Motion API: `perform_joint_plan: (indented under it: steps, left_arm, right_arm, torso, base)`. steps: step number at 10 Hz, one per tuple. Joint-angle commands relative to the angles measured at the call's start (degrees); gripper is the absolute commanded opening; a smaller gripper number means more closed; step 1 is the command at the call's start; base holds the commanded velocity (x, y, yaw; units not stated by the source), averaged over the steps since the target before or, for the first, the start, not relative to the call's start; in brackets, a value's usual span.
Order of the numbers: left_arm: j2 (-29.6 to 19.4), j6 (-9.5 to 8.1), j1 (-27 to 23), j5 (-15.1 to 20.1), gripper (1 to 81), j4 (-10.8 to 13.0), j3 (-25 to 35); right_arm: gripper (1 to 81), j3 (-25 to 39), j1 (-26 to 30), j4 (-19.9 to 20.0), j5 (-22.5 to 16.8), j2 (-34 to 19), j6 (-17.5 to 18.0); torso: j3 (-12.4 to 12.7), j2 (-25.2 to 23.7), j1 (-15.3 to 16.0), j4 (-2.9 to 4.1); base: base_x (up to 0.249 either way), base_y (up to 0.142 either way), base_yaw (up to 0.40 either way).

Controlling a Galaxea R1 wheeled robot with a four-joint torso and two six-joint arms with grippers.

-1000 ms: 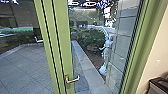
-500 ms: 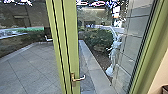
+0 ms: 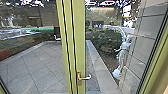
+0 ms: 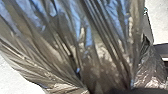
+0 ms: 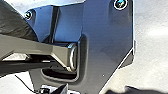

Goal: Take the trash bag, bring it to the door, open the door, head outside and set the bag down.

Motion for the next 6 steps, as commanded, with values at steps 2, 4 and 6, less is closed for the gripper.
perform_joint_plan:
  steps: [2,4,6]
  left_arm:
    - [-0.4,0.44,-2.1,4.1,1.0,0.2,0.2]
    - [-0.4,0.44,-2.1,4.1,1.0,0.3,0.2]
    - [-0.4,0.44,-2.1,4.1,1.0,0.3,0.2]
  right_arm:
    - [81.1,0.3,2.0,-0.1,-3.1,-0.4,0.0]
    - [81.1,0.2,2.1,-0.1,-3.1,-0.3,0.0]
    - [81.1,0.1,2.0,-0.1,-3.1,-0.3,0.0]
  torso:
    - [0.0,0.0,0.0,0.0]
    - [0.0,0.0,0.0,0.0]
    - [0.0,0.0,0.0,0.0]
  base:
    - [0.0,0.0,0.216]
    - [0.0,0.0,0.216]
    - [0.0,0.0,0.216]
